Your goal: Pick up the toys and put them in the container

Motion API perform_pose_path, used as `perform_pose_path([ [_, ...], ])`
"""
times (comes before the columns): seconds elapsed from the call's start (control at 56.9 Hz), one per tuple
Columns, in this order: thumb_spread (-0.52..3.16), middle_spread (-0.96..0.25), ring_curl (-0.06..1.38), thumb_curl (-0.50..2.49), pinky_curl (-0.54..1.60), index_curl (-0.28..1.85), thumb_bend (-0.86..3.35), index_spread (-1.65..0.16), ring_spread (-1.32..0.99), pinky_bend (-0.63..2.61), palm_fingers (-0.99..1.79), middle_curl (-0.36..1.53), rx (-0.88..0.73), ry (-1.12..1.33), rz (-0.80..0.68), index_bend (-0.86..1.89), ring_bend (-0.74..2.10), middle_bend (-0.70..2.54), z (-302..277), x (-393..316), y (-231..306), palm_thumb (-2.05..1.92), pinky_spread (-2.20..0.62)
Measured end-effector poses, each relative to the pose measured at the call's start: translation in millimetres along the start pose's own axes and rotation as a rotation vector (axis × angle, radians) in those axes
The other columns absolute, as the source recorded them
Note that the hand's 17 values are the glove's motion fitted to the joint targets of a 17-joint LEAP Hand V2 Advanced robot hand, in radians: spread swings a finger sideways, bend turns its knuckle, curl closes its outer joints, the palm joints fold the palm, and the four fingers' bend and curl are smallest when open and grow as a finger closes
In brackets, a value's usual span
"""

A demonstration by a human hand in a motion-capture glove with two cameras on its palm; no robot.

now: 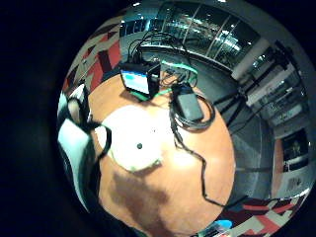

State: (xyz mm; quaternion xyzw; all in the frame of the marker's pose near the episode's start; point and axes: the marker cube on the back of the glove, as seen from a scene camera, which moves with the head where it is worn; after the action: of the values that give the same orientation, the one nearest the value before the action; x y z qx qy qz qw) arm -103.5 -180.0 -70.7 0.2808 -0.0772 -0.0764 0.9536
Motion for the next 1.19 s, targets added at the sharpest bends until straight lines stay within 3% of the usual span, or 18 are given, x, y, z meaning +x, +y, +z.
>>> perform_pose_path([
  [0.07,1.58,-0.40,1.06,0.67,1.19,1.32,0.27,-0.25,-0.61,1.49,0.46,1.28,-0.061,-0.010,-0.006,1.39,1.75,1.60,3,1,2,0.48,-0.78],
  [0.158,1.55,-0.35,0.96,0.58,1.05,1.21,0.19,-0.24,-0.51,1.35,0.09,1.14,-0.118,-0.002,-0.007,0.95,1.63,1.32,9,3,3,0.34,-0.67],
  [0.263,1.47,-0.25,0.82,0.50,0.93,1.01,0.08,-0.25,-0.40,1.16,-0.53,0.94,-0.155,0.020,-0.007,0.58,1.21,0.80,17,7,2,0.19,-0.46],
  [0.351,1.41,-0.18,0.69,0.46,0.84,0.87,0.03,-0.26,-0.30,1.04,-0.59,0.80,-0.195,0.019,-0.002,0.36,0.83,0.49,28,11,-1,0.15,-0.30],
  [0.509,1.32,-0.10,0.53,0.42,0.70,0.67,-0.02,-0.27,-0.18,0.85,-0.40,0.64,-0.295,0.017,0.018,0.10,0.38,0.19,54,18,-1,0.12,-0.12],
  [0.72,1.22,-0.05,0.45,0.40,0.60,0.46,-0.01,-0.26,-0.09,0.82,-0.25,0.49,-0.438,0.081,0.044,0.05,0.23,0.11,100,28,0,0.16,0.00],
  [0.896,1.18,-0.07,0.52,0.45,0.54,0.39,0.13,-0.29,-0.16,0.94,0.46,0.42,-0.371,0.135,-0.033,0.15,0.74,0.15,122,25,-4,0.50,-0.08],
  [0.931,1.15,-0.10,0.53,0.50,0.50,0.39,0.21,-0.29,-0.23,0.89,0.77,0.46,-0.347,0.125,-0.039,0.17,0.85,0.27,124,24,-7,0.65,-0.15],
  [0.948,1.15,-0.10,0.52,0.50,0.49,0.38,0.21,-0.29,-0.24,0.88,0.73,0.45,-0.334,0.116,-0.040,0.15,0.84,0.27,125,23,-8,0.65,-0.16],
  [1.019,0.86,-0.16,0.57,0.60,0.48,0.45,0.23,-0.29,-0.30,0.83,1.05,0.55,-0.288,0.071,-0.029,0.24,0.93,0.48,129,20,-12,0.79,-0.27],
  [1.107,0.62,-0.21,0.63,0.67,0.51,0.54,0.24,-0.32,-0.33,0.84,1.24,0.65,-0.278,0.015,-0.001,0.36,1.02,0.69,131,16,-15,0.84,-0.31],
  [1.194,0.42,-0.24,0.69,0.72,0.56,0.64,0.25,-0.36,-0.35,0.91,1.22,0.74,-0.302,-0.067,0.040,0.49,1.13,0.84,125,13,-15,0.86,-0.35],
])
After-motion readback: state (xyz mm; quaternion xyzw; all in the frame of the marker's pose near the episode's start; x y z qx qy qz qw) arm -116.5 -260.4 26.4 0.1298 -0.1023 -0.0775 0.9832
